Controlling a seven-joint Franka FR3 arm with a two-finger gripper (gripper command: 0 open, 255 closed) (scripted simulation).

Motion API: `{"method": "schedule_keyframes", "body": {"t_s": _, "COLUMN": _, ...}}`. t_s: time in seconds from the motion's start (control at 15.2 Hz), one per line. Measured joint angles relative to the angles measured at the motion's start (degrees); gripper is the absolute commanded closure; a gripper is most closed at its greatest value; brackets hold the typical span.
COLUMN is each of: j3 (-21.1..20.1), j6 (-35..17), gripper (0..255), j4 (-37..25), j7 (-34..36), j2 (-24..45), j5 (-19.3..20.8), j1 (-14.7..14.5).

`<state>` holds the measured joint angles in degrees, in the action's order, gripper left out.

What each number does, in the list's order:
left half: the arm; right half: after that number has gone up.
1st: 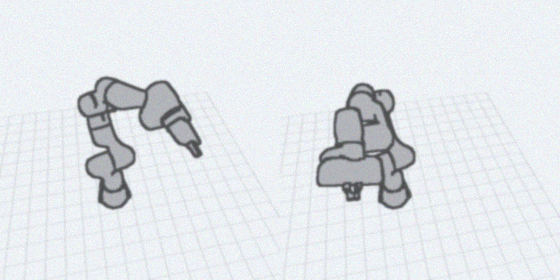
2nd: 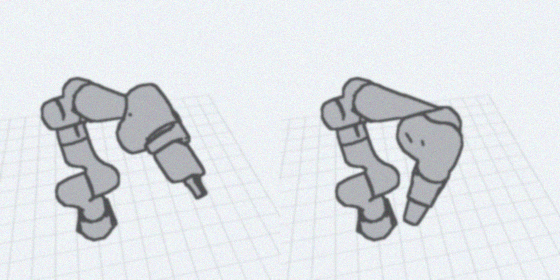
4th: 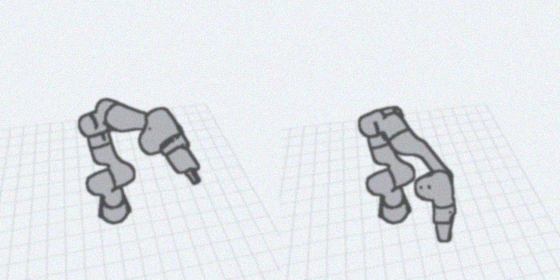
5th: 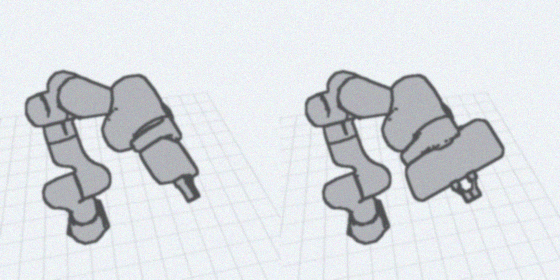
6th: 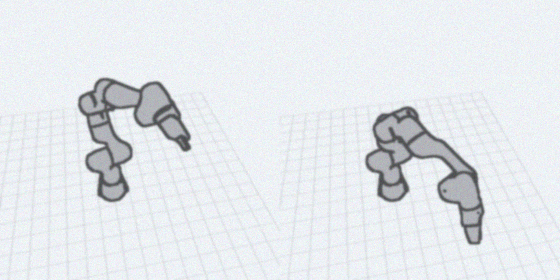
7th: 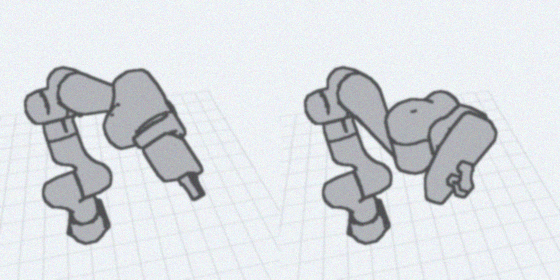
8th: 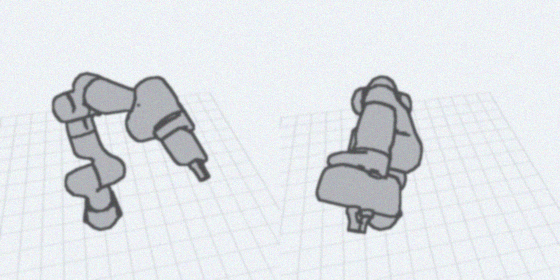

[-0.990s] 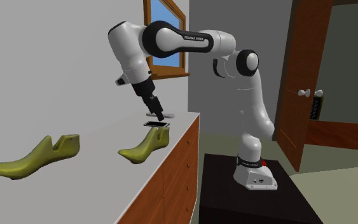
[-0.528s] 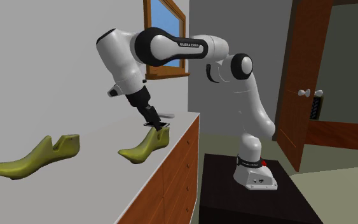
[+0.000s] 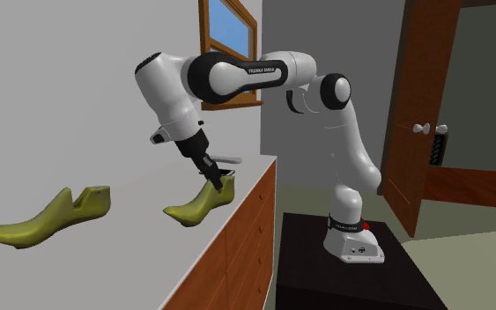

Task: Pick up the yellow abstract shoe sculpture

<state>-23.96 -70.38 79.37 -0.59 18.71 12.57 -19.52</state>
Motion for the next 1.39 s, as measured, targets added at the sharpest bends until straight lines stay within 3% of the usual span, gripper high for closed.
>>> {"method": "schedule_keyframes", "body": {"t_s": 0.59, "j3": 0.0, "j6": 1.0, "gripper": 255, "j4": -1.1, "j7": -0.1, "j2": 0.1, "j5": 0.0, "j1": -0.2}}
{"method": "schedule_keyframes", "body": {"t_s": 1.39, "j3": -0.1, "j6": 11.7, "gripper": 255, "j4": -14.9, "j7": -0.9, "j2": 3.4, "j5": 1.7, "j1": -2.3}}
